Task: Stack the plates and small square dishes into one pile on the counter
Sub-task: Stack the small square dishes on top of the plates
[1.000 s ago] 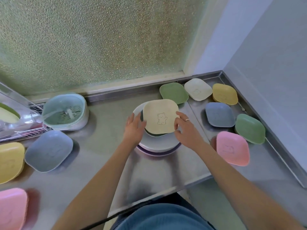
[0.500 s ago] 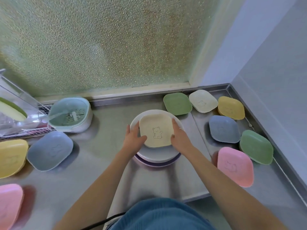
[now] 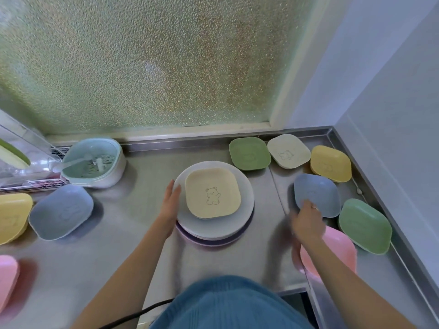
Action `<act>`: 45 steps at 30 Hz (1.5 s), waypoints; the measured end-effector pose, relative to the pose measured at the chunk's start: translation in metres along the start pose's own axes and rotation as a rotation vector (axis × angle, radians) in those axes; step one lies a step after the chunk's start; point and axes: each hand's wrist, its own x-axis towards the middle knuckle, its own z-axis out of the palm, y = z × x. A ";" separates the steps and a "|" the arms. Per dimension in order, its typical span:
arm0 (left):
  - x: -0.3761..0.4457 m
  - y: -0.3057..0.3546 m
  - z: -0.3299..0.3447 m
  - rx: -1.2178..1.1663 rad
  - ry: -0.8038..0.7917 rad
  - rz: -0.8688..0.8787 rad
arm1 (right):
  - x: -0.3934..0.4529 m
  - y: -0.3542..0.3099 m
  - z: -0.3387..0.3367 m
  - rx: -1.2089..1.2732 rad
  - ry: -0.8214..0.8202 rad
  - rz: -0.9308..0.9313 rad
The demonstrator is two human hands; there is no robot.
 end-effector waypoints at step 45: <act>0.010 0.021 0.069 -0.016 0.024 -0.071 | 0.014 -0.071 -0.043 0.575 -0.071 -0.663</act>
